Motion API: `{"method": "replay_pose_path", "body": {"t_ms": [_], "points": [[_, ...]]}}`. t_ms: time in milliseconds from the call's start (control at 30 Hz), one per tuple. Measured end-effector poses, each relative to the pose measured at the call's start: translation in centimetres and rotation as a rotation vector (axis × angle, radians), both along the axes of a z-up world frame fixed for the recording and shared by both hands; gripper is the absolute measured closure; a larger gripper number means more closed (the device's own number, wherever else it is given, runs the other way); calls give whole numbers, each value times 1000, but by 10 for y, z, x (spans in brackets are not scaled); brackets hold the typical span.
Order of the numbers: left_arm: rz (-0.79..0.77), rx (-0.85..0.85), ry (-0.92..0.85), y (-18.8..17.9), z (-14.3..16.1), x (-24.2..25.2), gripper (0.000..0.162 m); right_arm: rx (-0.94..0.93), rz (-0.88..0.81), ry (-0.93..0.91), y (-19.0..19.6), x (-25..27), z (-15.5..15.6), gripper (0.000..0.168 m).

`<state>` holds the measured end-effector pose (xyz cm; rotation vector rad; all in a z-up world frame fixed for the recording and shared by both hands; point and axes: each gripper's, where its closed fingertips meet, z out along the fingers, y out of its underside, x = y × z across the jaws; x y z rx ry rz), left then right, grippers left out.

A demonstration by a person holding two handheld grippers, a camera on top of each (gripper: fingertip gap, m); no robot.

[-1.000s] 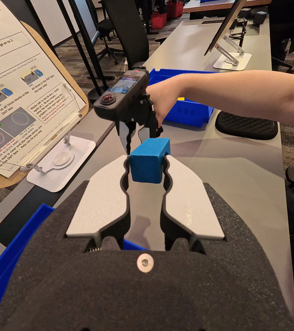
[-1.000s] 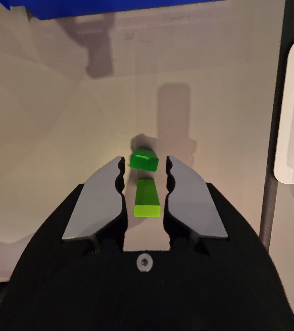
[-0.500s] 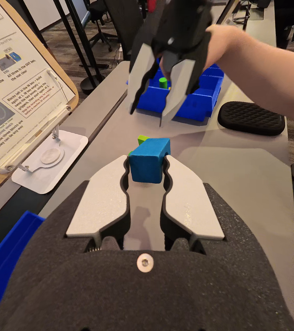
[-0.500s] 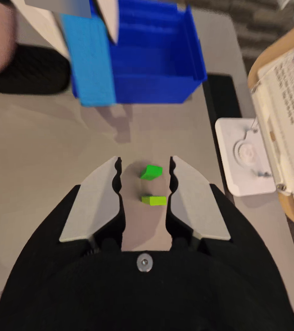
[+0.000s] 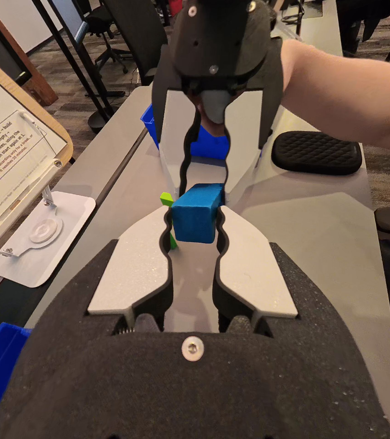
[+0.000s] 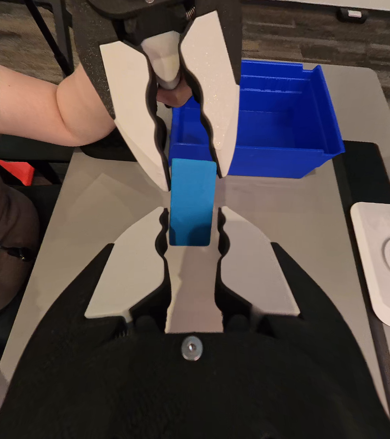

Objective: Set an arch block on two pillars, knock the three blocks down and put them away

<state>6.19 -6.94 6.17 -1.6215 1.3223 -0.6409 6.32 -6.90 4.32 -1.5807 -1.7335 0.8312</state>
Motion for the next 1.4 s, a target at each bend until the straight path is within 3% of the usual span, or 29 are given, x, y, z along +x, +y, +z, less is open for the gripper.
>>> {"method": "replay_pose_path", "body": {"t_ms": [167, 267, 300, 500, 767, 1400], "points": [[15, -2, -2, 1, 0, 1, 126, -15, 3, 10, 1, 4, 0, 133], [84, 19, -9, 12, 7, -14, 103, 33, -48, -37, 20, 20, 2, 133], [95, 11, -26, 13, 11, -20, 102, 56, -90, -68, 33, 28, 2, 133], [132, -3, -144, 18, 33, -48, 116, 89, -159, -318, 80, 57, -35, 133], [130, 6, -104, 16, 29, -51, 117, 142, -111, -514, 92, 60, -84, 133], [132, -2, -99, 18, 28, -55, 118, 137, -111, -533, 99, 60, -104, 133]]}}
